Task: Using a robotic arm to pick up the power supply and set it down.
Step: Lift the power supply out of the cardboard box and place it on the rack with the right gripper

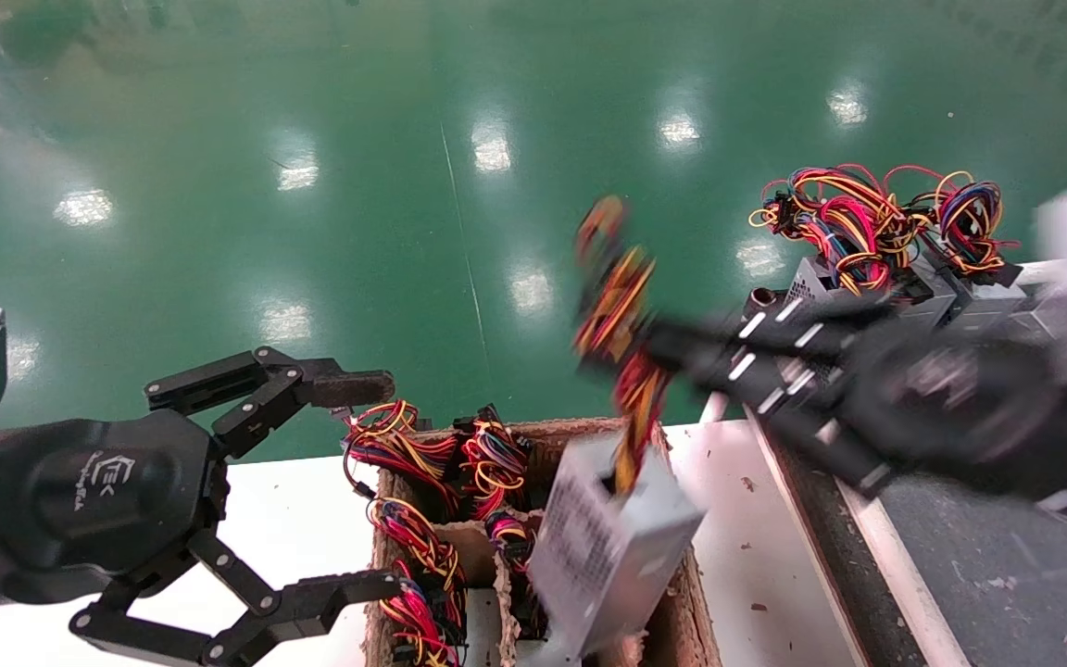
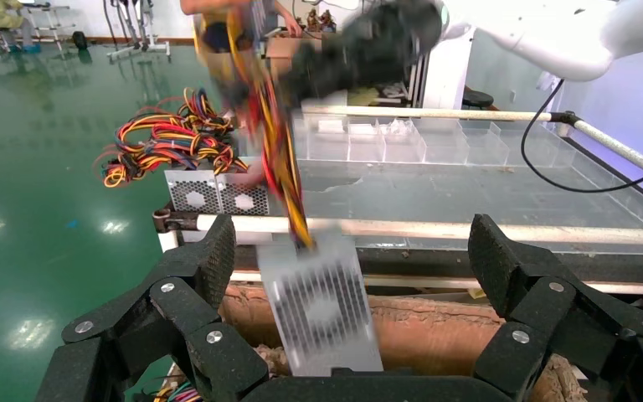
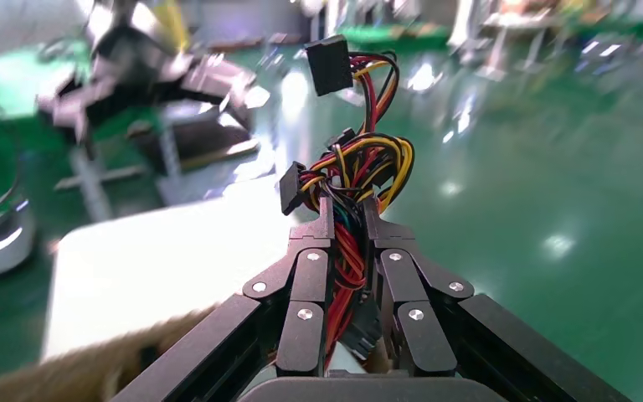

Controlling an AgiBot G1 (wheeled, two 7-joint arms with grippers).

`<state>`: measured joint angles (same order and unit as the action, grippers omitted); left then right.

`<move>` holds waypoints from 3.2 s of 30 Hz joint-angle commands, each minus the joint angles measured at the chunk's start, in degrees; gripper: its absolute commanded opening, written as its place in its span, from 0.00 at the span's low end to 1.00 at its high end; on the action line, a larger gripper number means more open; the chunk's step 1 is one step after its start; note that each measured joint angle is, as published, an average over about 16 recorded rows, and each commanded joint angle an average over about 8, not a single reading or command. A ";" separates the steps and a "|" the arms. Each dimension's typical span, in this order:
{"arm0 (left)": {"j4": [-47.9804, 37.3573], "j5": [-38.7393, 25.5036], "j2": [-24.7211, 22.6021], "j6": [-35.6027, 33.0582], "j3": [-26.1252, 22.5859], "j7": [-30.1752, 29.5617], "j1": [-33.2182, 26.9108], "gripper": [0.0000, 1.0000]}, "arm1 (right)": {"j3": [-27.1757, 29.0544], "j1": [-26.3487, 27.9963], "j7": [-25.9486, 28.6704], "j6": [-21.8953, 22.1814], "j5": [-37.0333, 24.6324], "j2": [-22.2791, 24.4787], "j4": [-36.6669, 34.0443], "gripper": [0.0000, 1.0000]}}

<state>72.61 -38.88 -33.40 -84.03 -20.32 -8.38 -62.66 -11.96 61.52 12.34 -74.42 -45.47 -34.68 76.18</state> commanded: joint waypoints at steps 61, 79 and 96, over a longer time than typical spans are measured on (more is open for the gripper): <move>0.00 0.03 0.02 0.02 -0.05 0.02 -0.01 1.00 | 22.95 -21.32 -13.50 2.53 -5.99 22.70 -21.43 0.00; 0.00 0.04 0.02 0.02 -0.06 0.03 -0.01 1.00 | 9.69 -3.48 -7.56 10.34 -16.87 14.95 -13.08 0.00; 0.00 0.05 0.03 0.03 -0.07 0.03 -0.02 1.00 | -0.69 18.36 -8.86 4.31 -28.43 5.07 -24.43 0.31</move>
<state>72.61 -38.84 -33.37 -84.00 -20.39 -8.35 -62.68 -12.40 79.23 3.63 -69.82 -73.65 -29.30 52.00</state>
